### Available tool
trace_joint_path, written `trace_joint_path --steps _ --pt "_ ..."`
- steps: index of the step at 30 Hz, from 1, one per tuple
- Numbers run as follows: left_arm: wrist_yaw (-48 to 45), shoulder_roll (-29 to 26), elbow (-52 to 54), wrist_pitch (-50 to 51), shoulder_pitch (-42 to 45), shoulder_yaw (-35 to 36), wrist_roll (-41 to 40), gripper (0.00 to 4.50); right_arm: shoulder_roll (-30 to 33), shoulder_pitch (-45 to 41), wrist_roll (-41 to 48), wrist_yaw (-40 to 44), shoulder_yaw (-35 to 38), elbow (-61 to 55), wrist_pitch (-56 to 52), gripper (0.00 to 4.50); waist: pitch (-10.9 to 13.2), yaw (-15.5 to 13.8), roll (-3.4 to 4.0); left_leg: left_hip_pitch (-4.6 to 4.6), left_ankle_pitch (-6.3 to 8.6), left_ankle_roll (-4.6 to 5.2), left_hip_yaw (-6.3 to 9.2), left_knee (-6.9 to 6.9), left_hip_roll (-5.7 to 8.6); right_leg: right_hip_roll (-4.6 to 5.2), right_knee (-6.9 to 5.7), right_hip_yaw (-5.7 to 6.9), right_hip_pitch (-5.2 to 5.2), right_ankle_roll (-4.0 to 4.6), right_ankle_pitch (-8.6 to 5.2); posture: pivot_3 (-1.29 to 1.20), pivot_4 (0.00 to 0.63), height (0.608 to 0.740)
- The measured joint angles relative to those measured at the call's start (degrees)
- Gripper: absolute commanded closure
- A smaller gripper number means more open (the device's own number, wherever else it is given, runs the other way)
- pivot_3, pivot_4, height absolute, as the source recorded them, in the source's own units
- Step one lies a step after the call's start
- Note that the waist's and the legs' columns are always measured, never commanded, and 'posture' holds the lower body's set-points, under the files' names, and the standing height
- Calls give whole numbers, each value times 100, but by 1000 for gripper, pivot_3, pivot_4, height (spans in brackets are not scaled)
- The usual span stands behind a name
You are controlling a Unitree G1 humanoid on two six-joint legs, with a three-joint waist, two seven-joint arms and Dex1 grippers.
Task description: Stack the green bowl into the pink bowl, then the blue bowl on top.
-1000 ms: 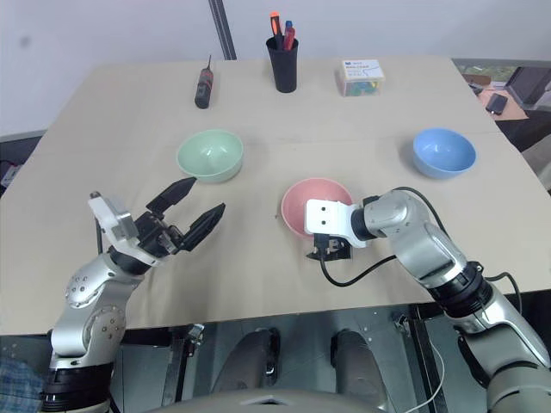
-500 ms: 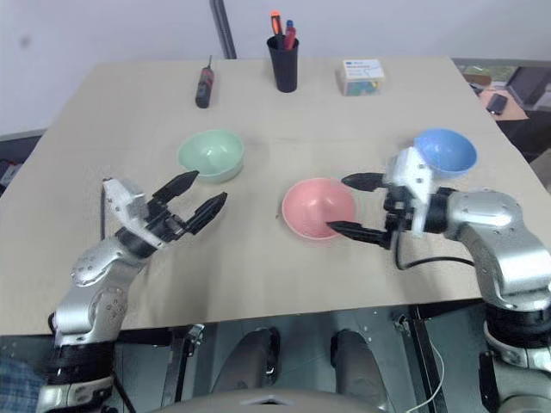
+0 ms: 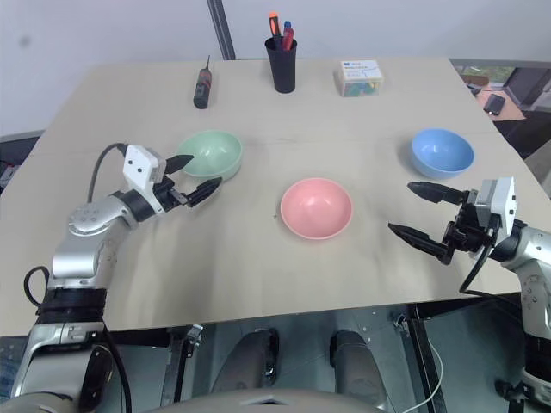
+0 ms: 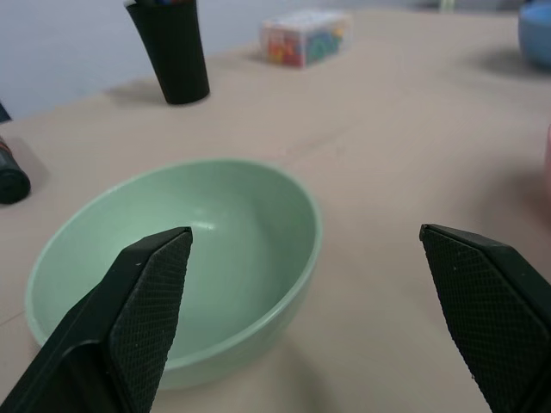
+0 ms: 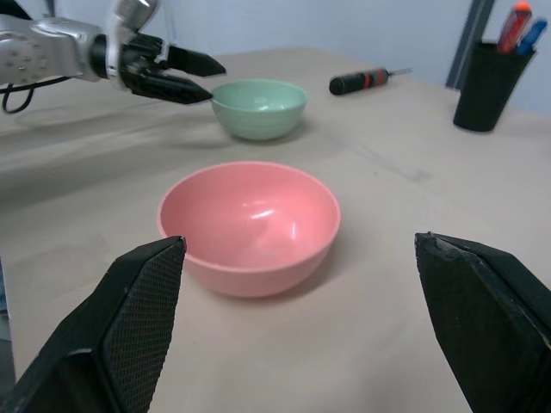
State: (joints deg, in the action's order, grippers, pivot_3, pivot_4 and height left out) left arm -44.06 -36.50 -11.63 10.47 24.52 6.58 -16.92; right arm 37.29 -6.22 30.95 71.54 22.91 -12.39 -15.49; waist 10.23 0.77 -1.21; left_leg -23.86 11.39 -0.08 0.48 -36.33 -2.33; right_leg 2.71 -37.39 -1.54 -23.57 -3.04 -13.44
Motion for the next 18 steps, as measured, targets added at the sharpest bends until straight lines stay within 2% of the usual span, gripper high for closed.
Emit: trace_joint_path --steps 9,11,13,15,18 --pt "-129 8 -650 123 403 -452 503 0 59 -5 35 -183 -219 -11 228 43 0 -9 0 -4 1 -1 3 2 1 1 2 1 0 -18 15 0 150 740" --pt "-188 52 -790 119 501 -517 580 523 74 -10 50 -219 -227 -14 252 0 0 -11 -1 -4 1 -1 2 1 1 1 2 1 0 -19 14 0 150 740" --pt "-266 82 -1129 -26 743 -681 735 770 92 -10 62 -259 -236 -17 254 0 1 -18 -1 -3 1 -1 2 1 1 1 1 1 0 -19 14 0 150 740" --pt "-395 154 -1464 -202 1054 -809 886 1753 158 -30 92 -305 -273 -31 252 0 1 -24 -3 -4 1 -1 2 0 1 0 1 1 0 -19 15 0 150 740" --pt "-508 196 -1665 -331 1260 -894 939 2582 208 -35 104 -324 -281 -34 252 0 1 -20 -3 -6 1 -2 1 0 2 1 2 1 -1 -13 19 0 150 740"
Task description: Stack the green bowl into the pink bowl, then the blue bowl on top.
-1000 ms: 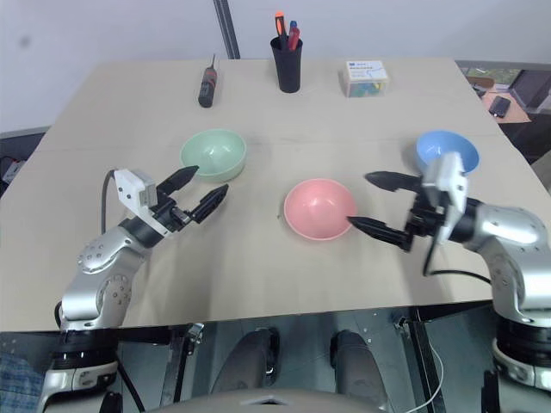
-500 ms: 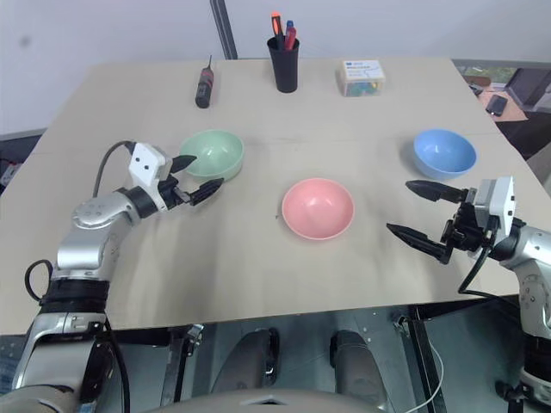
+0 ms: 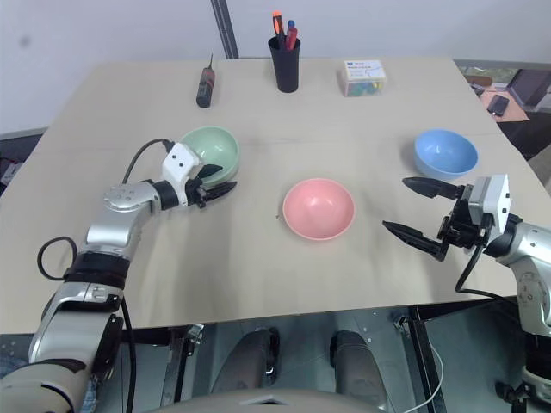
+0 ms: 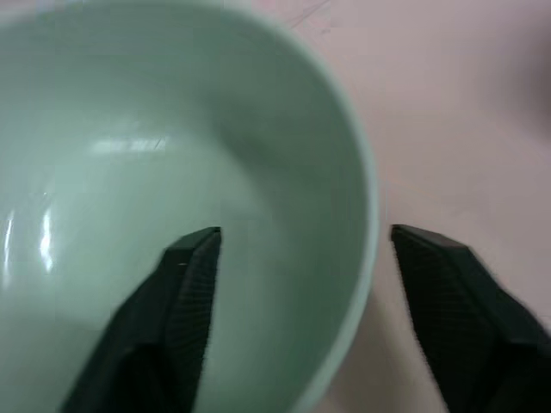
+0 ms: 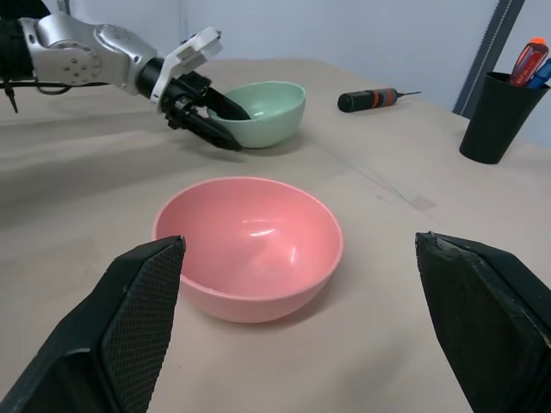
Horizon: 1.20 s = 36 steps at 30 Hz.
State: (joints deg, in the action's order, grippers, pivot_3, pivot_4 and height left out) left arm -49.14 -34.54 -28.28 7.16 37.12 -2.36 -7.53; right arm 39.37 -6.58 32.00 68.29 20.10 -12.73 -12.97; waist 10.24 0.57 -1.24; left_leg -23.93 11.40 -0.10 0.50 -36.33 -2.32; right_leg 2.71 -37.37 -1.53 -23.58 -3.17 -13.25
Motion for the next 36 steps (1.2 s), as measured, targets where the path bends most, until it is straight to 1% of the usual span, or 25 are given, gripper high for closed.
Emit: trace_joint_path --steps 2,3,5,6,8,13,18,21,25,28,31,33,36 --pt "-100 20 -150 -74 131 -40 62 3295 32 0 3 -11 -5 -1 1 0 0 17 0 0 0 0 1 1 0 -1 0 0 0 1 1 0 150 740" --pt "-114 22 -179 -102 148 -43 68 3517 40 0 4 -14 -7 -1 1 0 0 20 0 0 0 0 1 1 0 -1 -1 0 0 0 1 0 150 740" --pt "-186 35 -299 -184 225 -49 112 4184 59 0 13 -35 -15 -2 -1 0 0 17 0 0 0 0 2 1 0 -1 -2 1 -1 0 1 0 150 740" --pt "-187 31 -312 -265 273 -38 132 4405 65 0 21 -48 -20 -3 -3 0 0 14 0 0 0 0 2 0 0 -1 -3 1 -1 -1 0 0 150 740" --pt "-268 20 -362 -298 401 -44 177 4405 70 -19 36 -87 -79 -29 -4 0 -1 6 1 2 0 0 0 -1 1 0 -3 0 1 -7 -3 0 150 740" --pt "-448 27 -405 -317 406 -68 190 4405 98 -23 104 -114 -118 -30 -2 0 0 3 0 1 0 0 2 -1 1 0 -4 0 0 -5 -2 0 150 740" --pt "-857 59 -329 -237 574 -181 173 4405 125 -23 133 -120 -120 -30 2 0 1 -2 -1 -2 0 0 2 -3 1 0 -5 0 0 -5 -2 0 150 740" --pt "-1327 152 249 -195 740 -342 45 4405 143 -23 145 -117 -128 -30 9 0 2 -6 -4 -6 0 0 3 -5 1 0 -4 1 0 7 6 0 150 740" --pt "-1981 197 1846 289 692 -696 -393 4405 204 116 143 -113 -149 -37 53 0 2 7 -3 -6 0 0 2 -5 1 0 -3 -1 0 9 6 0 150 740" --pt "-2660 154 2941 631 329 -1040 -887 4405 219 203 143 -120 -166 -47 68 0 1 56 0 5 0 0 -3 -4 0 -3 -11 -10 0 9 5 0 150 740" --pt "-2873 64 3309 858 230 -1176 -1072 4405 235 209 143 -121 -166 -48 73 0 3 53 -1 8 0 1 0 -6 0 -4 -23 -10 -1 -8 -7 0 150 740" --pt "-3010 -26 3563 998 205 -1206 -1152 4405 248 214 143 -121 -166 -49 80 0 2 35 -1 10 -1 1 0 -11 0 -4 -26 -10 0 0 -15 0 150 740" --pt "-3109 -102 3622 994 196 -1228 -1175 4405 263 223 143 -120 -166 -49 86 0 2 24 -1 10 -1 1 -2 -19 0 -4 -26 -11 1 9 -21 0 150 740"
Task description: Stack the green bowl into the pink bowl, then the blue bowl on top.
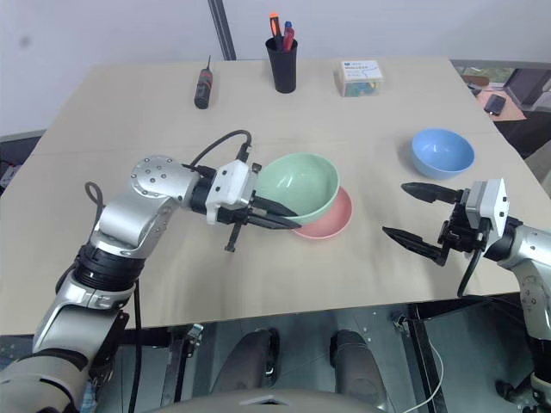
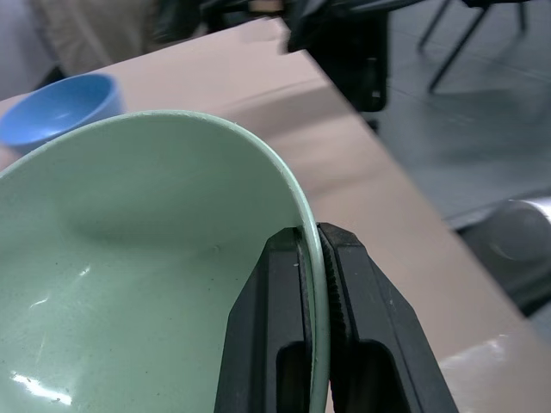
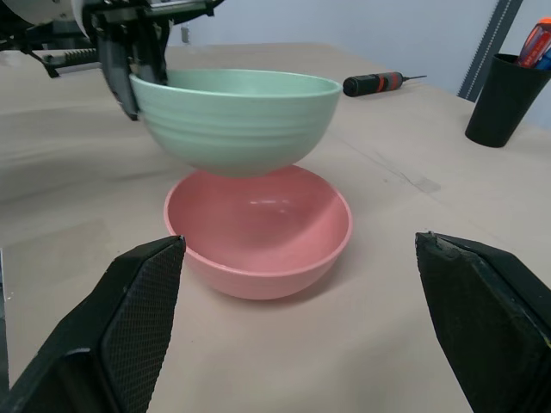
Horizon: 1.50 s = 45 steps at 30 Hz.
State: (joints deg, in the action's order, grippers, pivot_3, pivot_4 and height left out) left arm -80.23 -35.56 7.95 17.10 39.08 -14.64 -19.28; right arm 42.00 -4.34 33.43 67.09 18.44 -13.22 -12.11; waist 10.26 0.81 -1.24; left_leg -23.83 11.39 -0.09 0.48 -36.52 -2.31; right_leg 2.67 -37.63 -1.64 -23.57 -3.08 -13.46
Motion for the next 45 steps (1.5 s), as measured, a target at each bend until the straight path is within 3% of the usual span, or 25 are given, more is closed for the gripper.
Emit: trace_joint_path --steps 3,5,6,14,15,16,22,28,34,39,45 --pt "22 16 -4 -104 -97 0 2 4405 10 17 0 -4 0 0 14 0 0 -5 -1 -3 0 0 0 -3 0 0 0 -1 1 0 0 0 150 740" --pt "121 107 -21 -169 -105 7 3 3698 10 24 0 -4 0 0 30 0 0 -10 0 -3 0 0 1 -3 0 0 0 0 1 -5 3 0 150 740" --pt "157 138 -31 -240 -105 8 8 3648 10 23 0 -5 0 0 38 0 0 -13 -1 -3 0 0 1 -3 0 0 -1 0 1 -12 7 0 150 740" --pt "566 512 -557 -1012 -143 134 120 873 9 22 -2 -4 -8 23 145 0 0 -13 0 -2 0 0 0 -3 0 0 -1 0 1 -12 8 0 150 740" --pt "606 538 -661 -1045 -142 142 121 300 9 22 -4 -1 -8 34 159 0 0 -10 0 -2 0 0 0 -3 0 0 -1 -1 1 -15 10 0 150 740" --pt "629 549 -691 -1049 -142 146 121 100 9 22 -4 0 -9 41 162 0 0 -10 0 -3 0 0 1 -3 0 0 -2 0 0 -15 10 0 150 740" --pt "947 779 -781 -903 -154 765 -380 100 12 -5 -121 -1 -53 189 259 0 0 -7 0 -2 0 0 1 -3 0 0 -2 0 1 -17 10 0 150 740" --pt "895 791 -1228 -789 -874 1776 -1244 100 9 -761 -671 -368 -303 1012 473 0 -2 40 4 3 0 0 -4 -4 -1 -1 -9 -4 -1 -17 12 0 150 740" --pt "752 532 -1209 -688 -1519 2439 -1710 100 170 -2348 -1782 -869 -796 2779 1104 0 -2 -4 5 2 0 0 -3 -3 -1 0 -8 -2 -1 7 23 0 150 740" --pt "521 457 -1172 -819 -1846 2665 -1888 100 182 -2883 -2236 -980 -1120 3772 1353 0 -1 -2 4 -3 0 0 -9 2 0 3 2 -4 -2 8 24 0 150 740" --pt "130 183 -1118 -1064 -2520 3076 -1978 100 21 -4148 -2864 -1265 -1487 6250 1711 0 2 45 7 1 0 0 -12 7 -1 2 0 -7 -6 27 14 0 150 740"
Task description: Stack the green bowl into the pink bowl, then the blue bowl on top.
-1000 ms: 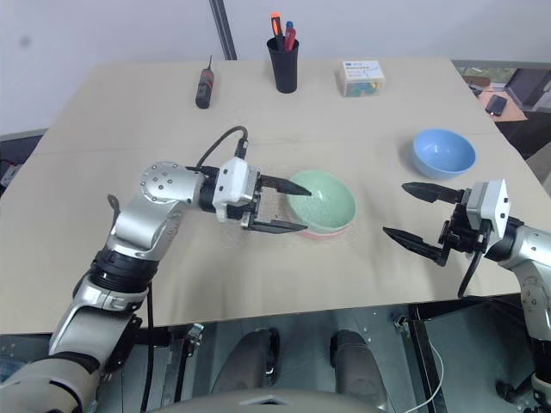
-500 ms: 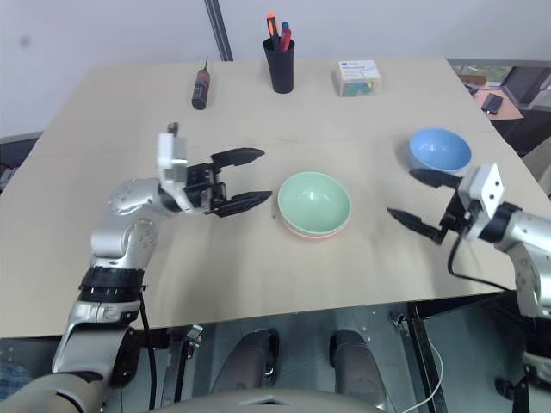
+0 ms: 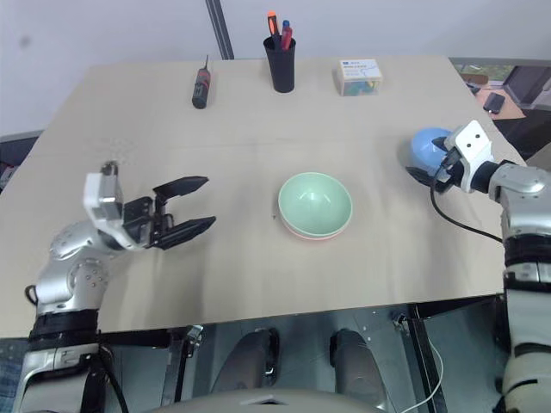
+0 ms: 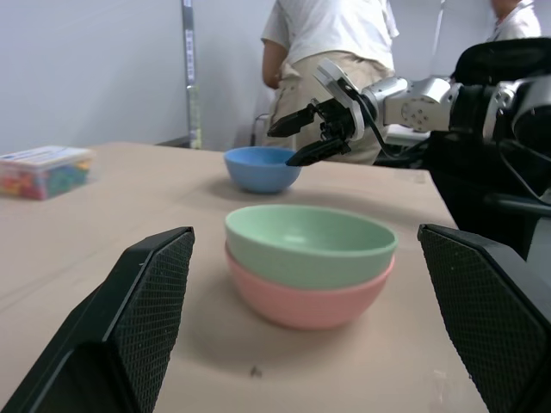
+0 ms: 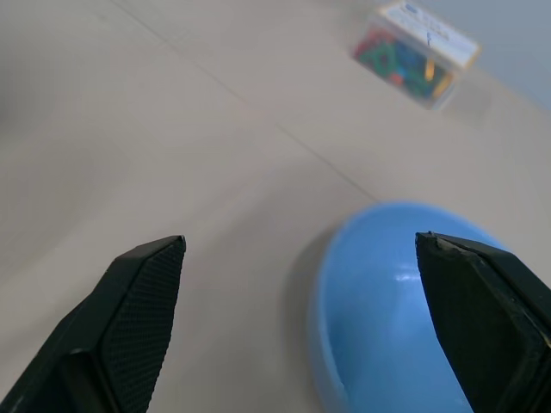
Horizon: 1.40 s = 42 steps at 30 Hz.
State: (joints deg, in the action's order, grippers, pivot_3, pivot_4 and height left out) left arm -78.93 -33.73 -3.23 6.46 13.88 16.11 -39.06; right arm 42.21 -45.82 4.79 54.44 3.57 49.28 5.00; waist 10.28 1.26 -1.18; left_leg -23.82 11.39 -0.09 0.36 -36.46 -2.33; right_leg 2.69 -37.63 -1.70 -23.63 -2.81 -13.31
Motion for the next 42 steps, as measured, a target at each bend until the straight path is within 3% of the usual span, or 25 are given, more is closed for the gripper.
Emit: trace_joint_path --steps 4,7,12,17,27,31,33,37,38,42 --pt "-14 -2 14 -37 -133 162 -128 100 -124 -396 -256 -73 -141 1065 210 0 0 -13 0 -4 0 0 0 1 0 1 4 0 1 -1 1 0 150 740" --pt "-29 -2 35 -86 -196 184 -162 53 -207 -541 -495 -106 -281 1602 426 694 0 -7 1 -4 0 0 -1 1 0 1 4 -1 0 -16 9 0 150 740" --pt "-16 0 91 -161 -329 188 -165 53 -271 -819 -755 -166 -376 1982 698 2748 2 79 3 -2 0 0 -1 2 0 1 1 -2 0 -15 9 0 150 740" --pt "-13 0 225 -202 -392 185 -164 53 -322 -904 -816 -121 -375 2099 827 4385 2 111 3 -1 0 0 -1 2 0 1 0 -3 0 -18 11 0 150 740" --pt "-47 12 214 -300 -358 151 -161 53 -323 -906 -767 204 -336 2063 1106 4467 4 113 6 1 0 0 -3 3 0 0 -1 -5 0 -18 11 0 150 740" --pt "-87 13 122 -342 -274 133 -158 53 -344 -802 -590 591 -302 1429 1448 4467 6 119 10 2 0 0 -3 3 0 0 -3 -5 -1 -23 13 0 150 740" --pt "-86 10 34 -345 -224 132 -154 53 -393 -588 -349 924 -295 648 1386 4467 8 121 12 2 0 0 1 4 -1 -1 -6 -4 -1 -24 14 0 150 740" --pt "-94 -15 -109 -354 -76 124 -133 53 -460 284 506 1510 -483 -2592 -107 4467 12 89 20 -2 0 0 9 7 -3 -1 -13 4 -6 -24 13 0 150 740" --pt "-109 -35 -196 -372 -53 133 -111 53 -433 582 774 1529 -646 -3931 -786 4467 11 70 20 -2 0 -1 11 7 -3 -1 -12 7 -7 -23 13 0 150 740" --pt "-151 -22 -252 -409 -13 79 -78 53 -314 942 998 1497 -931 -5421 -1598 4467 9 33 16 -5 1 -1 11 5 -3 1 -5 9 -5 -19 10 0 150 740"
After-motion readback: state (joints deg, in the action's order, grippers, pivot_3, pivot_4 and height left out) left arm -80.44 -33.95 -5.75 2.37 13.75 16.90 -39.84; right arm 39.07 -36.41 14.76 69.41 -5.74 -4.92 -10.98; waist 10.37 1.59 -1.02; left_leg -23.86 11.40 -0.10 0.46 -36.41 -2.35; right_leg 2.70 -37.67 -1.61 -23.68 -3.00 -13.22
